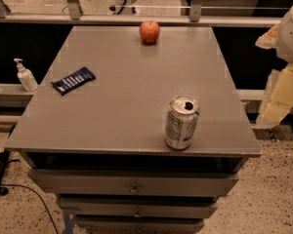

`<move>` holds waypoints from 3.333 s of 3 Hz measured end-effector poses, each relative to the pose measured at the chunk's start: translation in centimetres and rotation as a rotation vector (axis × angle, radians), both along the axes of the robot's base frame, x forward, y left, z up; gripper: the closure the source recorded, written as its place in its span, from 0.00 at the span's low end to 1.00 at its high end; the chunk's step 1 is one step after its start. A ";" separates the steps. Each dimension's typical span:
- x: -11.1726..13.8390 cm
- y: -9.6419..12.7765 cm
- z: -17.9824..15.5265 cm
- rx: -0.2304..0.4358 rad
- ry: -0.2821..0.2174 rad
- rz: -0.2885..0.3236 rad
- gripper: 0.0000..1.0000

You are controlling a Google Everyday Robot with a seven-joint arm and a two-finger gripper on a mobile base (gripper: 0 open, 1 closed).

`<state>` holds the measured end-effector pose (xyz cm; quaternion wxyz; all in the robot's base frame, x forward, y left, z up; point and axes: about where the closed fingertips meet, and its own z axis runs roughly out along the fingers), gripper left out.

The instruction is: Pick 7up can

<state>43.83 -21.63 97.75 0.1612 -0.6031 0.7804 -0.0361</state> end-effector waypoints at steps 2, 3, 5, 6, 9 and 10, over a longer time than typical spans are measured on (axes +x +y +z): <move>0.1 0.1 -0.3 0.034 -0.009 0.002 0.00; 0.8 0.1 -3.2 0.167 -0.008 -0.005 0.00; 3.2 7.3 -10.5 0.606 0.021 0.048 0.00; 2.9 11.8 -11.1 0.826 0.068 0.076 0.00; 0.2 16.0 -9.7 1.104 0.072 0.136 0.15; -0.7 15.2 -10.0 1.117 0.021 0.145 0.38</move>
Offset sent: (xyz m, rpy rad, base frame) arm 0.0023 0.0005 -0.0137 0.0929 -0.0040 0.0059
